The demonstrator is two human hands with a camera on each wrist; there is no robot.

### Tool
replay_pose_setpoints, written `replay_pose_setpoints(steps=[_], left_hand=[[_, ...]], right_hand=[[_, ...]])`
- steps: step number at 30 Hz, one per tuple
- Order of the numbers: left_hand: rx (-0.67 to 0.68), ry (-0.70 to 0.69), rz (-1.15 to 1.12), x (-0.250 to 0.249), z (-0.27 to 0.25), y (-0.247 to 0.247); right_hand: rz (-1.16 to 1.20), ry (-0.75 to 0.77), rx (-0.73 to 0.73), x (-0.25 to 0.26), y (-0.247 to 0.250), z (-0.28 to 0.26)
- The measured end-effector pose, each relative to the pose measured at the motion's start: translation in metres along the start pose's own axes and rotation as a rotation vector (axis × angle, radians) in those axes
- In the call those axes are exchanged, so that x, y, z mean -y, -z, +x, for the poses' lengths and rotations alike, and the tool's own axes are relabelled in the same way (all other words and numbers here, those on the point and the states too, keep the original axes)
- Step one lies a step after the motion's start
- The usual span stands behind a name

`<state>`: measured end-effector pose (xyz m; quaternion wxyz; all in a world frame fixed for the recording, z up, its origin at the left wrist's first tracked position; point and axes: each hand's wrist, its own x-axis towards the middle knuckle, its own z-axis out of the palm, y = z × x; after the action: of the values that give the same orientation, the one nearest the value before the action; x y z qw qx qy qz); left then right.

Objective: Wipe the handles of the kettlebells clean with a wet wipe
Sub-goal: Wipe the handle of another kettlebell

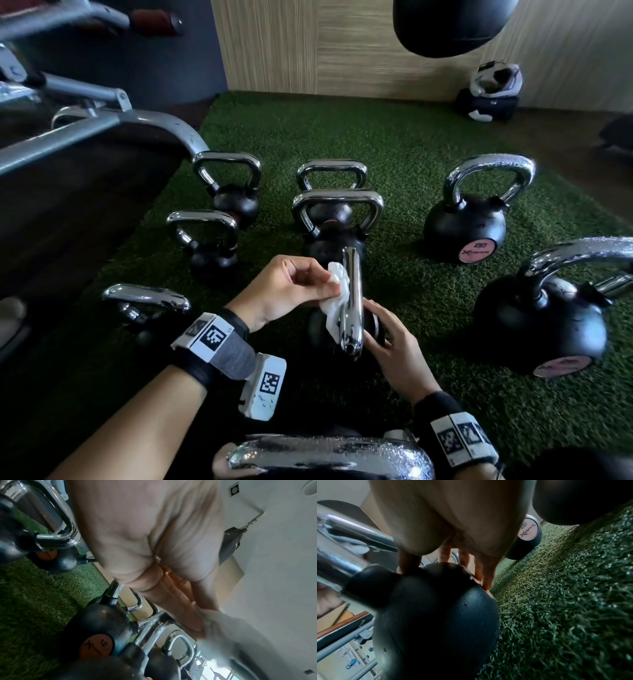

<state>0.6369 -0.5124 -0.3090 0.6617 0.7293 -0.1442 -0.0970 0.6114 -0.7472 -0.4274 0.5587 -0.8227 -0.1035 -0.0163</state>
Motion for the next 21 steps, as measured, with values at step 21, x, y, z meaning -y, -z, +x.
replay_pose_setpoints(steps=[21], left_hand=[[0.094, -0.049, 0.406, 0.025, -0.051, -0.020]], right_hand=[[-0.008, 0.005, -0.039, 0.002, -0.001, -0.005]])
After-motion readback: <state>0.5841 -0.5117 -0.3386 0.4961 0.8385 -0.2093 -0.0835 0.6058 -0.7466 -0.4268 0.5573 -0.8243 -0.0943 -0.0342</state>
